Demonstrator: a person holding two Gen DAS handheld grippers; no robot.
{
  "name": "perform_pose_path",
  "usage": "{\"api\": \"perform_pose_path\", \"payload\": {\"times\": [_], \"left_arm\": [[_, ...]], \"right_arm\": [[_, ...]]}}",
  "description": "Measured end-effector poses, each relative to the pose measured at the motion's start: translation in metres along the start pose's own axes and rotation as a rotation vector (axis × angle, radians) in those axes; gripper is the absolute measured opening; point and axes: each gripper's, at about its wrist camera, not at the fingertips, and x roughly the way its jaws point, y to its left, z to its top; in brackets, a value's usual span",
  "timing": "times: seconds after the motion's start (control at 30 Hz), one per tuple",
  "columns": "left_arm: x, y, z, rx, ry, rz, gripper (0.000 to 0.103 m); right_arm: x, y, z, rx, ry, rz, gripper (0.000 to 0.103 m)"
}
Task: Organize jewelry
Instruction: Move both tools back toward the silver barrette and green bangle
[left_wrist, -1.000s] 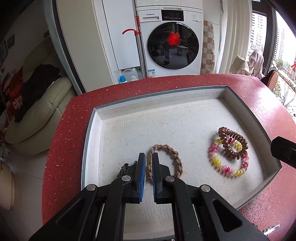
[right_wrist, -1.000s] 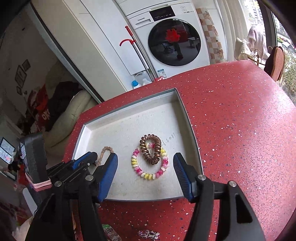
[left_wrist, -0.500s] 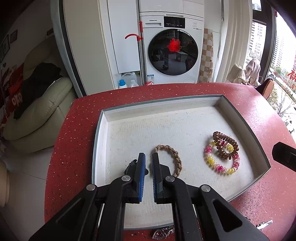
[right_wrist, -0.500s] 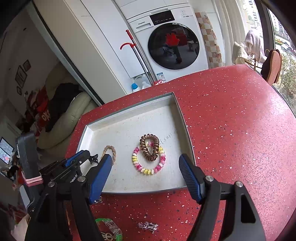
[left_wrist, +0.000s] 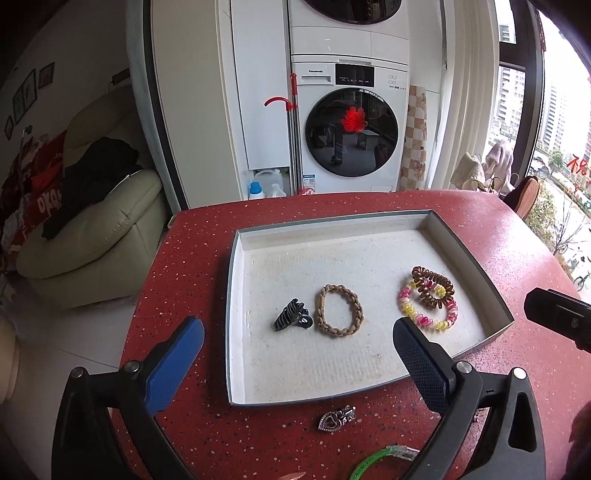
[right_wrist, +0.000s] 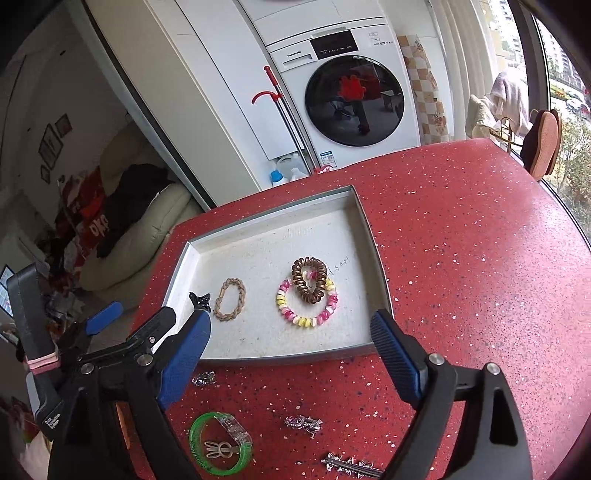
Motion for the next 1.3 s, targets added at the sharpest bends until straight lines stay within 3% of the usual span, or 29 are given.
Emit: {"api": "perform_pose_path", "payload": {"times": [0.2,0.43,0.77,1.03,1.3], "left_arm": [[-0.023,0.012,-0.024,-0.026,0.014,-0.025,0.103],[-0.033,0.019,-0.064,-0.074,0.099,-0.080,0.103],[-0.040,0.009,-0.101,-0.064,0.161,-0.054,0.103],[-0.034,0.007,-0.107,-0.076,0.200,-0.074,0.103],[-0.023,0.002,-0.102,-0.059,0.225,-0.122,0.103]], "right_arm": [[-0.024,0.001,-0.014,0.005,-0.049,0.027,0.091],[-0.040,-0.011,-0.039,0.025,0.017,0.019,0.091],[-0.043,-0.029,-0.089,-0.009,0.126,-0.019,0.091],[-0.038,-0.030,-0.112,-0.108,0.177,-0.092,0.091],[-0.022,-0.018,-0.113,-0.335,0.212,-0.176,0.091]]}}
